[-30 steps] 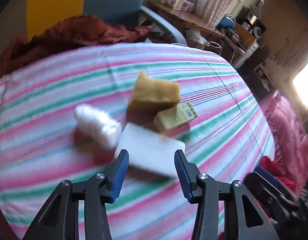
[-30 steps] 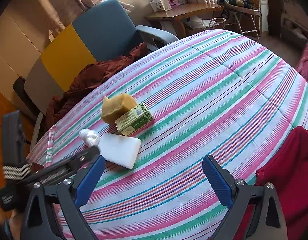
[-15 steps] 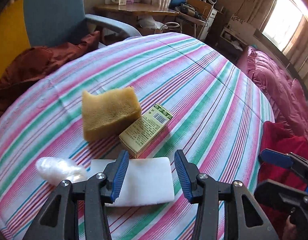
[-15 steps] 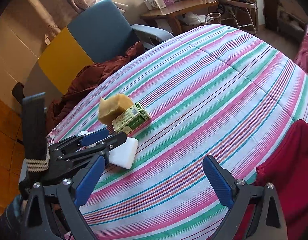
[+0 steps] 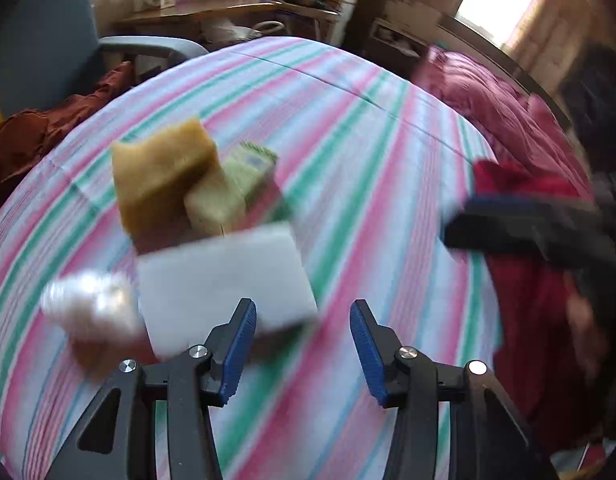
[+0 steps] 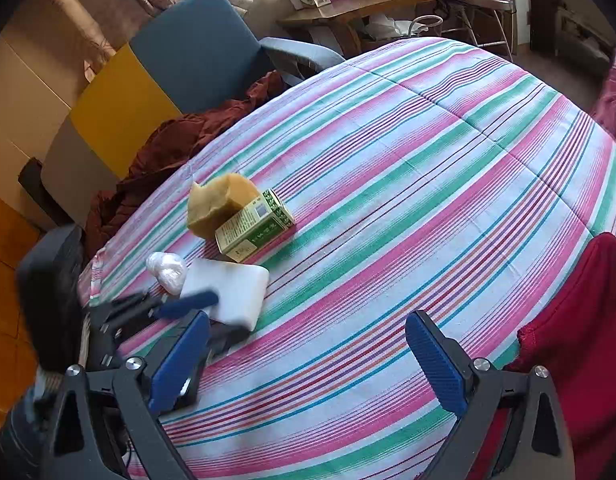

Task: Organize objects
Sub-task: 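Grasp the white rectangular sponge with the left gripper while the right gripper approaches the yellow sponge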

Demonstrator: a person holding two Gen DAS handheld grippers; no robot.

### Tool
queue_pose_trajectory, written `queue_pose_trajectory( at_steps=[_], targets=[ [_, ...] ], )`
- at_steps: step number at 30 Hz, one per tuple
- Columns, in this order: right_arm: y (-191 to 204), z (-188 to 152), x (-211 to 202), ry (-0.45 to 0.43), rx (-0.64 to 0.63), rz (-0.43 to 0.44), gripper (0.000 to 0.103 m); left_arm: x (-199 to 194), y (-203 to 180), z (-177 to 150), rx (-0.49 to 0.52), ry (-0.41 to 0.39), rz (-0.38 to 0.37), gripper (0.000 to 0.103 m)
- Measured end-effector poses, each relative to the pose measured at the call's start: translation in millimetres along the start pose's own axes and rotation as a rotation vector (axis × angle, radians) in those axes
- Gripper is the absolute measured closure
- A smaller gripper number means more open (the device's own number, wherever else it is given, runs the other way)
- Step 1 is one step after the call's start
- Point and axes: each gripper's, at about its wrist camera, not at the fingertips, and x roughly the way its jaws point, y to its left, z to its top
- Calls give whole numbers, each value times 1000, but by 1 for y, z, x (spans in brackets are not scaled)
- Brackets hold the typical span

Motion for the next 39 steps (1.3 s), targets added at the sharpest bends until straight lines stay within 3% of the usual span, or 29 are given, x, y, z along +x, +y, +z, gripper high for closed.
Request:
queue_pose_trajectory(
  at_steps=[3, 6, 13, 17, 20, 23, 26, 29, 34, 39],
  targets=[
    [1, -1, 2, 5, -5, -3, 4, -4, 1, -27, -14, 49, -8, 54],
    [3, -3, 2, 8, -14, -3, 4, -15, 9, -53, -87, 46, -16, 54],
    [8, -7, 3, 10, -34, -8, 4, -50, 35, -76, -406, -63, -117, 54],
    [9, -7, 3, 10, -37, -9, 4, -39, 47, -78, -623, -28, -179, 54],
    [11, -6, 2, 6, -40, -7, 4, -27, 55, -73, -777, -14, -154, 53],
    [12, -6, 0, 0, -42, -1, 4, -17, 54, -57, -851, 3, -92, 33],
    [13, -6, -2, -3, -41, 8, 4, -8, 53, -38, -871, 37, -21, 26],
    [12, -5, -4, -8, -38, 16, 4, 3, 42, -11, -800, 64, 96, 26],
    [10, -3, -6, -14, -22, 24, 4, 18, 27, -1, -720, 113, 223, 23],
    [6, -2, -8, -28, -6, 17, 4, 23, 23, 1, -742, 108, 260, 20]
  ],
)
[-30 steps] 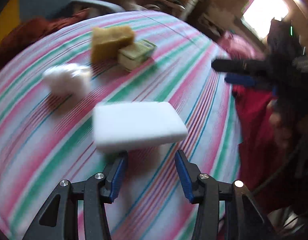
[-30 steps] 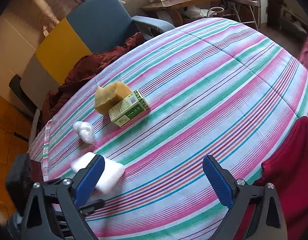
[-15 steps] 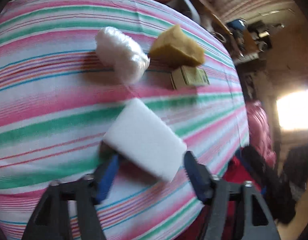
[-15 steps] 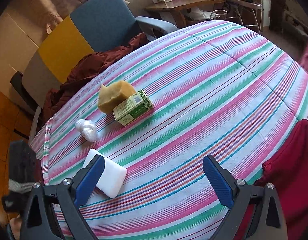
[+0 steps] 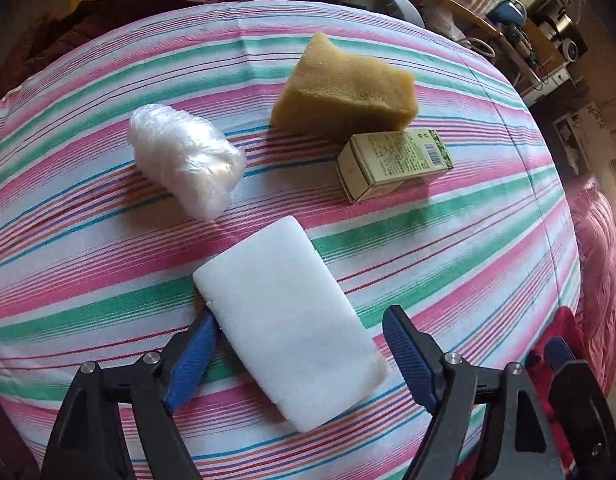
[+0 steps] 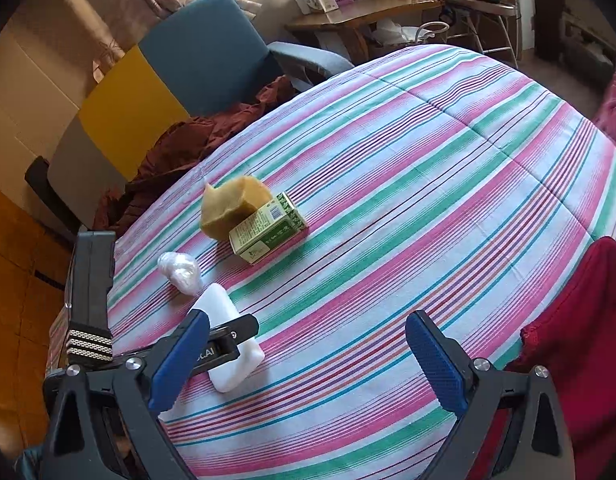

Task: Organize objects
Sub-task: 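Grasp the white rectangular sponge with the left gripper while the right gripper approaches the yellow sponge, then grasp the yellow sponge with the right gripper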

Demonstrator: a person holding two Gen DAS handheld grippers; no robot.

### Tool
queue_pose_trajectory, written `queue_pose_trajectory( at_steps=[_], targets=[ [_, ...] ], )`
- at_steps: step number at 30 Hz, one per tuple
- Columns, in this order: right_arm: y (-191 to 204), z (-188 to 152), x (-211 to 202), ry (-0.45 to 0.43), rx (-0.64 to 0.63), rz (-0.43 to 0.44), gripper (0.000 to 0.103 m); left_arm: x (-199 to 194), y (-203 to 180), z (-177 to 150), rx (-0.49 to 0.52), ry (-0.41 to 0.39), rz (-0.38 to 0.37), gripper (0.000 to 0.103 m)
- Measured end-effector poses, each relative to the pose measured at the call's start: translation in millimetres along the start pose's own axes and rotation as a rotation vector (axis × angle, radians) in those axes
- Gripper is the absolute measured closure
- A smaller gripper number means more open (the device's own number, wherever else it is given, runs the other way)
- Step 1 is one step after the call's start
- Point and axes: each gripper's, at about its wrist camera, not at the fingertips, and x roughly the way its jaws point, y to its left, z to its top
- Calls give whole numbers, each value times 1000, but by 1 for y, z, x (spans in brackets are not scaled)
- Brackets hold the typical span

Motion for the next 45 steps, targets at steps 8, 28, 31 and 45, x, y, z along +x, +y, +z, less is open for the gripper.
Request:
queue_pose_trajectory(
  at_steps=[8, 28, 31, 45],
  targets=[
    [3, -1, 3, 13, -19, -4, 4, -9, 5, -19, 149, -100, 19, 36],
    [50, 2, 30, 38, -142, -24, 4, -65, 134, -99, 163, -210, -63, 39],
    [73, 26, 41, 5, -168, -37, 4, -65, 138, -105, 163, -228, -73, 39],
    [118, 81, 146, 112, -263, -177, 34, -63, 141, -105, 182, -265, -87, 38]
  ],
)
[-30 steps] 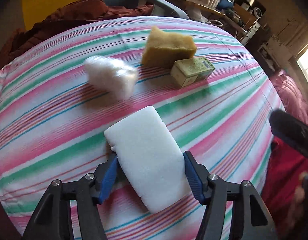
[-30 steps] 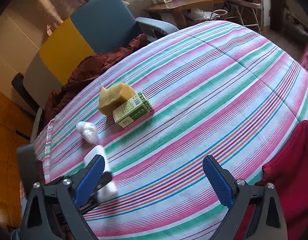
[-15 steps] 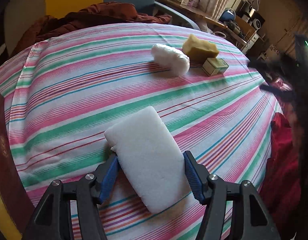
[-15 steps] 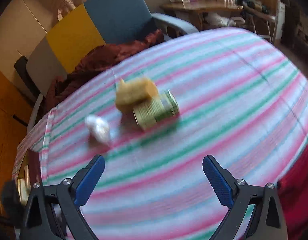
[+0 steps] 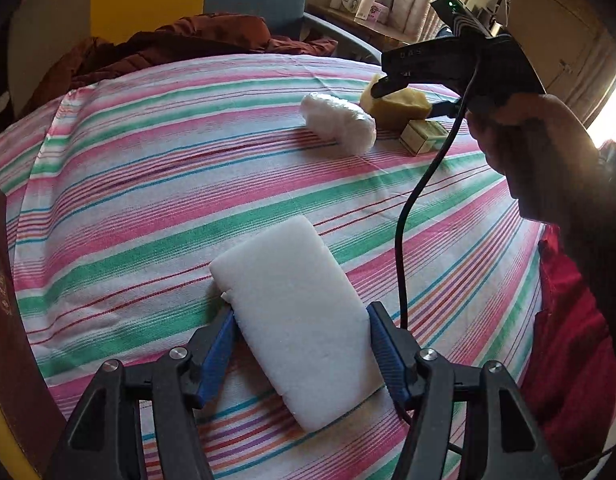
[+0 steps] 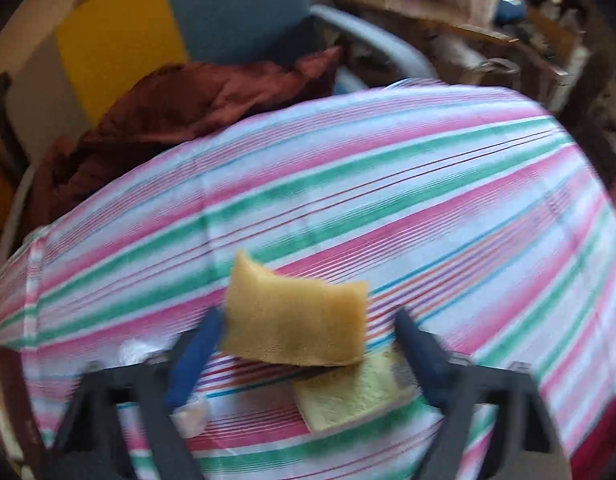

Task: Organize objects
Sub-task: 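Grasp the yellow sponge with the right gripper, then carry the white sponge and yellow sponge to the gold tray with both grippers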

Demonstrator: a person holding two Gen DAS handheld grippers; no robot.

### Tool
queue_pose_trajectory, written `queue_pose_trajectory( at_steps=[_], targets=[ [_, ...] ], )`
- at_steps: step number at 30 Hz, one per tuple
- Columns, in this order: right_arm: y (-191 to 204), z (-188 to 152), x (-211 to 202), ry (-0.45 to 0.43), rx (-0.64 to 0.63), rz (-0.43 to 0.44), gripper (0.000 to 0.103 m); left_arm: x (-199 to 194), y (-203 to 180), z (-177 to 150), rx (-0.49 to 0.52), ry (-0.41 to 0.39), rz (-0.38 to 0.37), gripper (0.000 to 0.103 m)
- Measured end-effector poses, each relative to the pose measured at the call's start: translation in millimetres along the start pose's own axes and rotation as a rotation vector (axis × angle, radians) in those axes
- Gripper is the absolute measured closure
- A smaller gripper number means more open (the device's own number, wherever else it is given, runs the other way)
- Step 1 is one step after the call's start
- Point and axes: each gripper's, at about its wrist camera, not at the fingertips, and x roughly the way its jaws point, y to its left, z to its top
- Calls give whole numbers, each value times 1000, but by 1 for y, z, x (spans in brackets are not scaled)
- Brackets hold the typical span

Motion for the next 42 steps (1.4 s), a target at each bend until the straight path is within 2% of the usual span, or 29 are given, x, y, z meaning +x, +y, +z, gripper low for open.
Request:
queue_pose_trajectory(
  at_steps=[6, 9, 18, 26, 42],
  targets=[
    [6, -13, -43, -124, -68, 10, 37, -1, -4, -1, 13, -19, 24, 38],
    [9, -23, -70, -184, -90, 46, 36, -9, -4, -1, 18, -44, 61, 38],
    [19, -67, -118, -256, -125, 122, 36, -60, -4, -1, 33, -184, 144, 38],
    [26, -112, -118, -222, -123, 161, 35, -99, 3, -7, 12, -265, 182, 38],
    [50, -172, -104, -106, -123, 262, 35, -136, 19, -30, -37, -314, 215, 38]
  ],
)
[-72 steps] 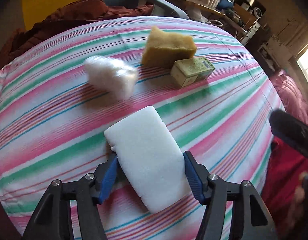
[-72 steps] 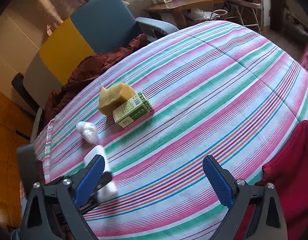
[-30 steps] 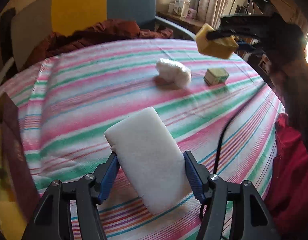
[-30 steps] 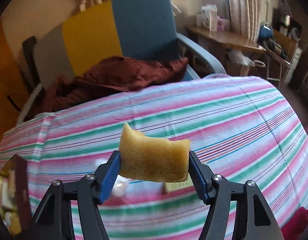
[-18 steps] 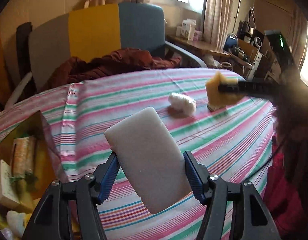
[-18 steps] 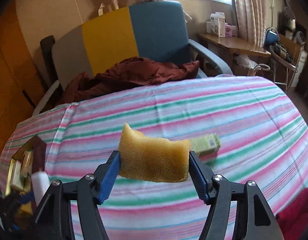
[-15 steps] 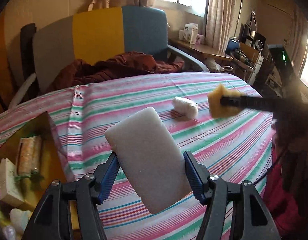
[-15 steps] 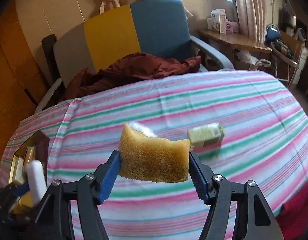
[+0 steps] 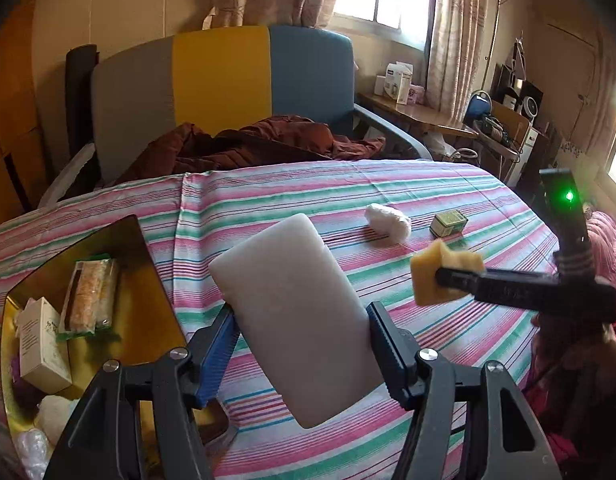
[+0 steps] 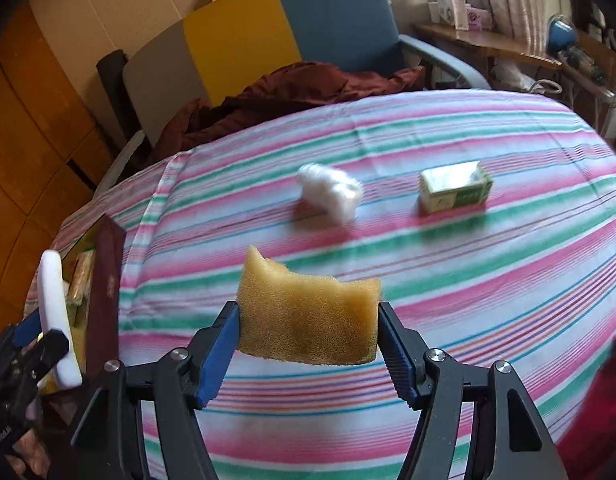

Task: Organize objects
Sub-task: 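Carry the white sponge and yellow sponge to the gold tray with both grippers, then release the white sponge and yellow sponge into the tray with both grippers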

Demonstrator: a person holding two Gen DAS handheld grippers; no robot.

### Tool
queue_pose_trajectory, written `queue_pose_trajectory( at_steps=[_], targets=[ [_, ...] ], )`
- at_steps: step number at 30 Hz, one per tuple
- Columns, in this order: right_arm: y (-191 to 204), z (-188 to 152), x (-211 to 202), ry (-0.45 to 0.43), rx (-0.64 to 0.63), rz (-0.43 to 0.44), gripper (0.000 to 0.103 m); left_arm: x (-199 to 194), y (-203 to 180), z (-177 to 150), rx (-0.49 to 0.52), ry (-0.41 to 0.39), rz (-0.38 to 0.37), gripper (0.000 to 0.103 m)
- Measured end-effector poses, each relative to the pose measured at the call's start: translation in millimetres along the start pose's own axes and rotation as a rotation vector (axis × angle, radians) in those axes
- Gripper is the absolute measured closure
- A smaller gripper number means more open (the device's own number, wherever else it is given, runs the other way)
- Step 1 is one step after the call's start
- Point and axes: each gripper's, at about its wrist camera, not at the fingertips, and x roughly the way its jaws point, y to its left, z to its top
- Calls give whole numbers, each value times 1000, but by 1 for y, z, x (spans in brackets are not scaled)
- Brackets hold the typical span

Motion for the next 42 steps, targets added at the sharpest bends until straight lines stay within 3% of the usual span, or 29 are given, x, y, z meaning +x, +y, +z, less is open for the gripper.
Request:
queue_pose_trajectory(
  at_steps=[15, 19, 24, 32, 37, 42],
  targets=[
    [78, -11, 1, 26, -119, 126, 35, -30, 39, -13, -92, -27, 12, 38],
    [109, -12, 2, 36, -185, 173, 35, -51, 72, -15, -168, -64, 32, 38],
    [159, -12, 2, 41, -282, 260, 35, -82, 135, -24, -303, -111, 115, 38],
    [239, -15, 12, 40, -433, 360, 35, -108, 223, -60, -529, -117, 208, 38],
    [270, -19, 29, 55, -495, 378, 35, -109, 238, -71, -579, -115, 177, 38],
    [288, -24, 43, 62, -558, 373, 35, -106, 232, -67, -549, -126, 127, 38]
  ],
)
